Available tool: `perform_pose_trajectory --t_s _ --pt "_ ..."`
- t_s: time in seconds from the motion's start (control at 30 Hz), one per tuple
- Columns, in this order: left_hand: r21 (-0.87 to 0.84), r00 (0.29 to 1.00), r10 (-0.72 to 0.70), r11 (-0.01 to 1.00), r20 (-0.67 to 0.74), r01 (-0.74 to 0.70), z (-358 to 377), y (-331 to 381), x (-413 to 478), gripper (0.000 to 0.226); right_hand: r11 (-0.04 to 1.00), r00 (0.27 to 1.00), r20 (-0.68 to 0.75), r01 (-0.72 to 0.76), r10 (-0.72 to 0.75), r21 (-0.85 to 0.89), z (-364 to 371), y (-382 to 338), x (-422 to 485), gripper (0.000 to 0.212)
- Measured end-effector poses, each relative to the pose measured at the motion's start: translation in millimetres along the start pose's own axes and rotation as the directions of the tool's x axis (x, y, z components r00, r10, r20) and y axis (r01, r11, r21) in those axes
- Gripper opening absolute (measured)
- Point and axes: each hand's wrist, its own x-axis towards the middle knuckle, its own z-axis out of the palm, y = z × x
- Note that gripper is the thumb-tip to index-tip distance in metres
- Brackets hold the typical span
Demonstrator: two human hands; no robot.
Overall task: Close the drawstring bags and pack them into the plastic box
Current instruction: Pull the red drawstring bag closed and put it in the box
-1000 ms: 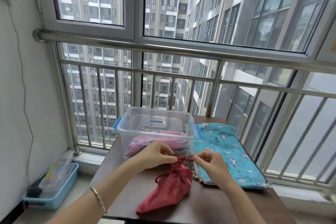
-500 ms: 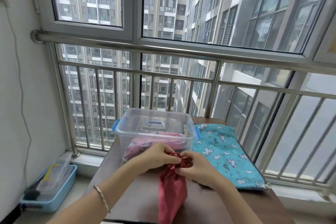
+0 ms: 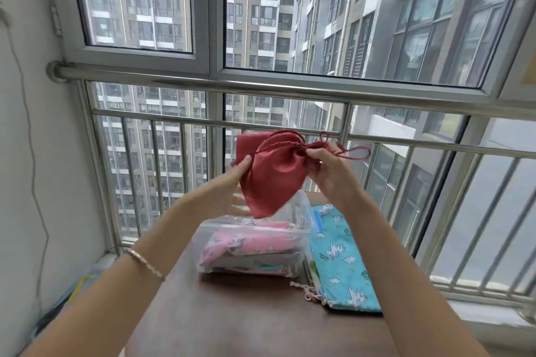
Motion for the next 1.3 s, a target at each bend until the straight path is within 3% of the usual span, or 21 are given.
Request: perform_pose_trajectory --t_s 0.07,0.1,0.2,0.3,0.37,0.43,0.53,0.6,0.7,0.8,0.87,1.0,1.03,1.1,1.17,1.23,1.3 --pt "-0.171 0.997 -0.020 0.985 0.074 0.033 -5 7 8 0.045 0.995 0.998 -0.024 -0.060 0.058 -0.083 3 14 15 0.015" --pt "-0.159 0.999 0.002 0.987 0.045 0.006 -10 7 15 0.037 0.983 0.993 -0.020 -0.118 0.116 -0.138 2 22 18 0.015" --pt "0.145 0.991 -0.006 0.989 -0.134 0.026 -27 -1 37 0.034 0.832 0.933 -0.019 -0.330 0.359 -0.446 -13 49 26 0.017" --pt "0.489 0.965 -0.096 0.847 -0.244 0.208 -41 -23 57 0.028 0.508 0.827 -0.066 -0.404 0.559 -0.760 -28 78 32 0.023" --pt "0.661 0.950 -0.160 0.686 -0.269 0.303 -46 -33 69 0.024 0.279 0.778 -0.085 -0.322 0.622 -0.905 -30 93 39 0.039" --pt "0.848 0.941 -0.195 0.412 -0.276 0.334 -48 -37 77 0.036 0.115 0.738 -0.046 -0.166 0.673 -0.979 -21 97 44 0.047" --pt "0.982 0.980 -0.112 0.074 -0.166 0.175 -42 -37 84 0.075 0.111 0.770 0.015 -0.073 0.638 -0.991 -2 92 49 0.053" --pt "0.997 0.983 -0.166 -0.012 -0.079 0.078 -36 -36 85 0.091 0.021 0.771 0.035 0.028 0.636 -0.999 7 91 54 0.039" --pt "0.996 0.917 -0.396 -0.085 -0.043 0.010 -27 -32 84 0.072 -0.222 0.715 -0.052 0.147 0.697 -0.964 11 99 56 0.030" --pt "0.995 0.882 -0.460 -0.057 -0.100 0.084 -27 -38 96 0.062 -0.315 0.666 -0.114 0.191 0.737 -0.930 8 110 58 0.019" --pt "0.993 0.882 -0.458 -0.033 -0.113 0.110 -28 -39 103 0.049 -0.342 0.681 -0.109 0.217 0.724 -0.914 8 114 60 0.011" --pt "0.986 0.916 -0.391 0.095 -0.090 0.137 -27 -32 108 0.033 -0.366 0.720 -0.096 0.229 0.687 -0.902 8 114 63 0.024" --pt "0.989 0.931 -0.353 0.079 -0.090 0.126 -26 -31 108 0.030 -0.372 0.711 -0.103 0.234 0.696 -0.898 6 116 64 0.030" --pt "0.993 0.943 -0.314 -0.051 -0.114 0.103 -29 -36 107 0.032 -0.378 0.696 -0.102 0.256 0.711 -0.890 4 122 60 0.029" --pt "0.984 0.933 -0.333 -0.158 -0.136 0.087 -32 -44 107 0.040 -0.359 0.736 -0.067 0.247 0.673 -0.900 1 128 55 0.022" --pt "0.993 0.946 -0.306 -0.076 -0.106 0.086 -35 -45 107 0.040 -0.280 0.778 -0.020 0.202 0.628 -0.938 1 123 53 0.019" --pt "0.995 0.981 -0.184 0.071 -0.060 0.074 -34 -37 107 0.032 -0.204 0.799 0.000 0.153 0.601 -0.967 -3 108 58 0.025"
